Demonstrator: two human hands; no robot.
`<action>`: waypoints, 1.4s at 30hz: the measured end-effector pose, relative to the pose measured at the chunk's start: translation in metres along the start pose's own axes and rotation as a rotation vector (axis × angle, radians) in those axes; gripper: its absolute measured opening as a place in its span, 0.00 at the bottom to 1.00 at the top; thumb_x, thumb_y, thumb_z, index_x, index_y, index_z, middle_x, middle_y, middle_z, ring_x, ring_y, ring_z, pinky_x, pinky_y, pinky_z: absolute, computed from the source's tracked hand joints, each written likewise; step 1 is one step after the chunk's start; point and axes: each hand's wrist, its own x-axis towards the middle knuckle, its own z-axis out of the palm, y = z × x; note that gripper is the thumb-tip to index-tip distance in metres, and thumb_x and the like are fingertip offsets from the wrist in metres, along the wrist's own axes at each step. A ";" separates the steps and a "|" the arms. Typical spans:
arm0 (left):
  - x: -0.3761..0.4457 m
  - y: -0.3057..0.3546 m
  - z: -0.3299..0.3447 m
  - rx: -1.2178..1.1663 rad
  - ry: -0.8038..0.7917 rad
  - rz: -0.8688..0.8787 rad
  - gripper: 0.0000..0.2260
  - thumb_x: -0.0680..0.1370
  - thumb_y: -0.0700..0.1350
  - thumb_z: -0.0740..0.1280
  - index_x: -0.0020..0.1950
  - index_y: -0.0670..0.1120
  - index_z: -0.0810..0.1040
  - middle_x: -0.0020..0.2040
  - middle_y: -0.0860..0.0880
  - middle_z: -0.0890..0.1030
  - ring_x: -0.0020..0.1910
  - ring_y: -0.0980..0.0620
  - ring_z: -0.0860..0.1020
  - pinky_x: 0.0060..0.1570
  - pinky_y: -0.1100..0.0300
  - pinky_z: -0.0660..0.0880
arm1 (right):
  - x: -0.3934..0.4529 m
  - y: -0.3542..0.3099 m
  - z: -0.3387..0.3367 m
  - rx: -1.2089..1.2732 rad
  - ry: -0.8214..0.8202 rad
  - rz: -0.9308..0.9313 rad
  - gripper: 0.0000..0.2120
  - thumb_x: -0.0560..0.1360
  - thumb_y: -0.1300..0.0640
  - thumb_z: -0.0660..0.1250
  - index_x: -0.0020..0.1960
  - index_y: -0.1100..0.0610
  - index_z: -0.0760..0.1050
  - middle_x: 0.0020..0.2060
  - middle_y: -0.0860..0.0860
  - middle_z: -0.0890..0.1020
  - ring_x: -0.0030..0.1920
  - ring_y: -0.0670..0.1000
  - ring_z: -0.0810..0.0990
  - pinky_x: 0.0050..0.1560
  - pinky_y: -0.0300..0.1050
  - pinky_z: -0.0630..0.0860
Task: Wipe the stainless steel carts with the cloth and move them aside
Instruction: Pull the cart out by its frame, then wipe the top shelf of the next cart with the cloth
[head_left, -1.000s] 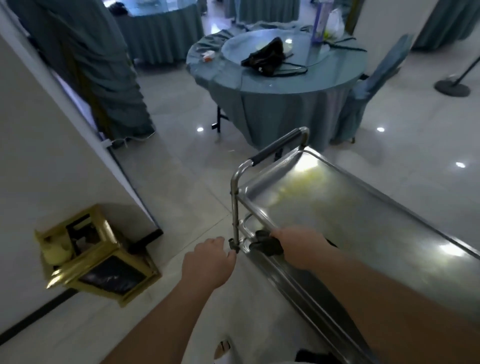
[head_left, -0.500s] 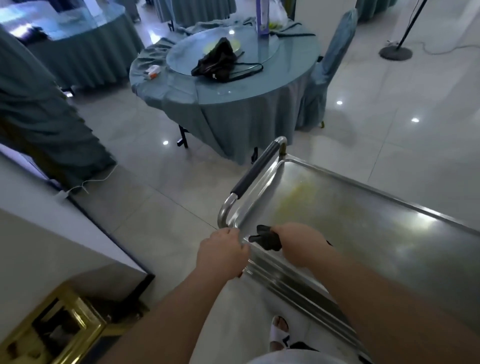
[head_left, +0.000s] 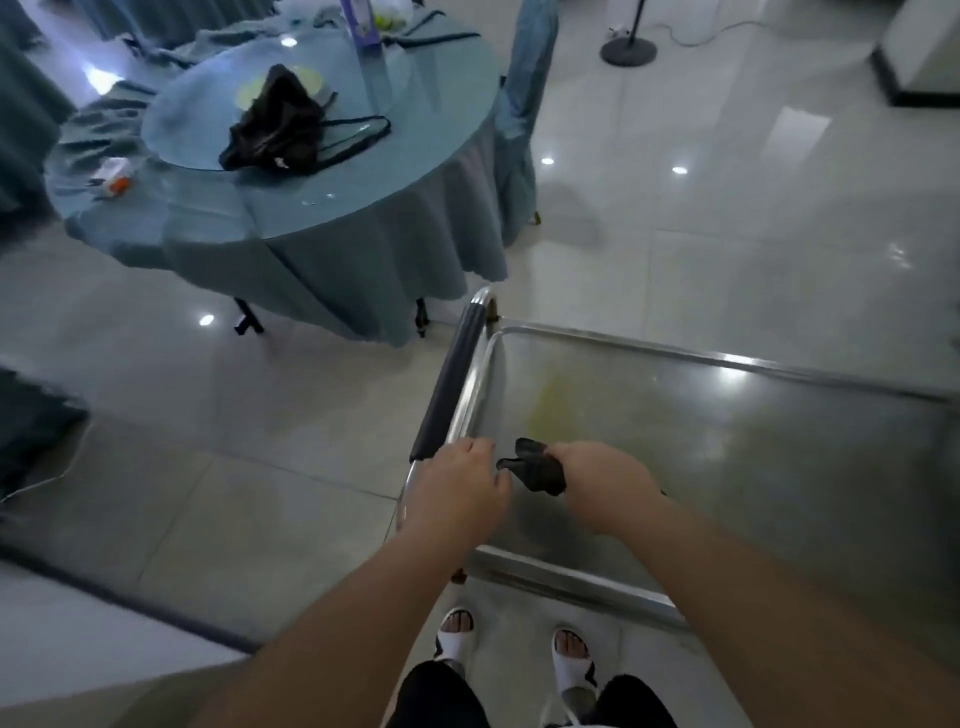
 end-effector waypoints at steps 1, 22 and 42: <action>0.012 -0.005 0.000 -0.009 0.001 0.037 0.20 0.83 0.60 0.57 0.68 0.51 0.76 0.62 0.52 0.80 0.59 0.50 0.78 0.56 0.51 0.73 | 0.006 -0.001 0.002 0.018 0.013 0.026 0.12 0.78 0.59 0.65 0.60 0.49 0.76 0.44 0.49 0.76 0.45 0.55 0.78 0.43 0.50 0.76; 0.185 -0.063 0.027 -0.084 0.060 0.240 0.27 0.84 0.54 0.58 0.82 0.47 0.62 0.85 0.46 0.59 0.85 0.46 0.53 0.80 0.46 0.54 | 0.092 -0.086 0.152 0.360 0.193 0.108 0.35 0.81 0.60 0.61 0.85 0.50 0.52 0.85 0.52 0.51 0.84 0.55 0.49 0.83 0.52 0.49; 0.183 -0.060 0.053 0.094 0.129 0.284 0.30 0.88 0.56 0.42 0.86 0.42 0.43 0.87 0.43 0.40 0.84 0.49 0.35 0.83 0.49 0.38 | 0.257 -0.063 0.126 0.130 0.398 0.240 0.35 0.83 0.44 0.47 0.86 0.55 0.42 0.85 0.53 0.47 0.84 0.54 0.44 0.83 0.58 0.47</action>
